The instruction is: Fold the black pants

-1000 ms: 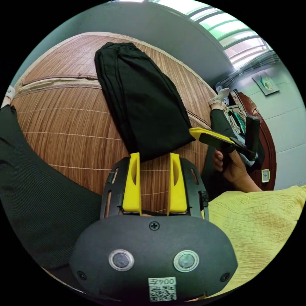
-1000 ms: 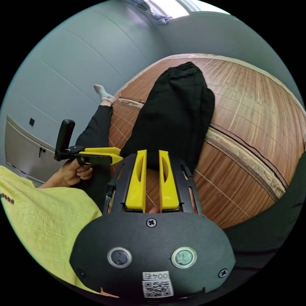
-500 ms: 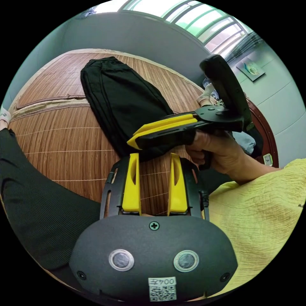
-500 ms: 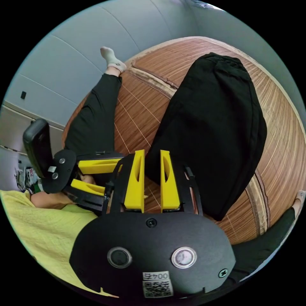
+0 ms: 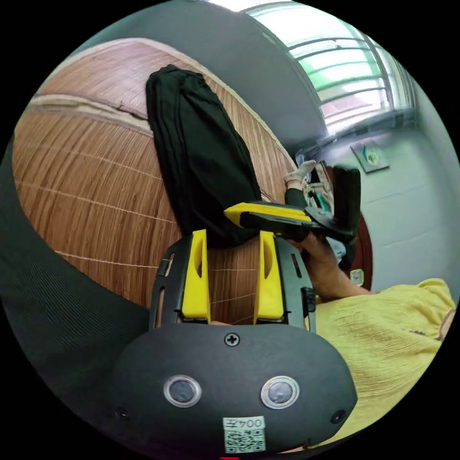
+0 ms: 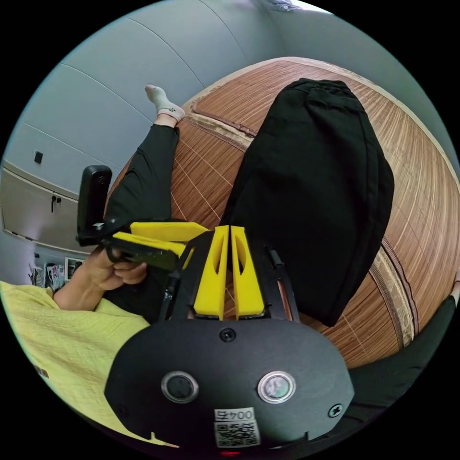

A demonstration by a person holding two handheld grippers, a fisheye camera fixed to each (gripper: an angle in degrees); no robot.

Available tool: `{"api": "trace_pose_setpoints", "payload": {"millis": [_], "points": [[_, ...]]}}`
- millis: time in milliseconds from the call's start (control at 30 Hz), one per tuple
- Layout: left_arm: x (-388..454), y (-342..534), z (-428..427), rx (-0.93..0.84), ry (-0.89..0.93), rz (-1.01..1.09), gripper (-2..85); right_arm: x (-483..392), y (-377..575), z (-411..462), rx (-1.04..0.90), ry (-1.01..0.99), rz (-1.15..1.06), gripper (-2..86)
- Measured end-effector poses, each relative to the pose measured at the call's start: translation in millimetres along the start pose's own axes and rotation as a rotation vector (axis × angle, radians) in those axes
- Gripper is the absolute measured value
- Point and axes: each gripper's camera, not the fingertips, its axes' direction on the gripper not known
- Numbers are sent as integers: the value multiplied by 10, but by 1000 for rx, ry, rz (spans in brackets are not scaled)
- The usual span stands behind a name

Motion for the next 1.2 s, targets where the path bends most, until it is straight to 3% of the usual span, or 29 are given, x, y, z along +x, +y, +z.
{"api": "trace_pose_setpoints", "payload": {"millis": [200, 467, 1000, 1200], "points": [[-628, -14, -81, 64, 240, -231, 108, -7, 10, -15, 32, -12, 11, -5], [-734, -128, 27, -7, 122, -198, 90, -49, 56, -51, 76, -19, 7, -5], [-1093, -231, 239, -62, 136, -266, 37, -185, 117, -66, 104, -10, -46, 8], [-1143, -261, 277, -80, 106, -258, 11, 429, 480, -628, 111, 106, -1, 54]]}}
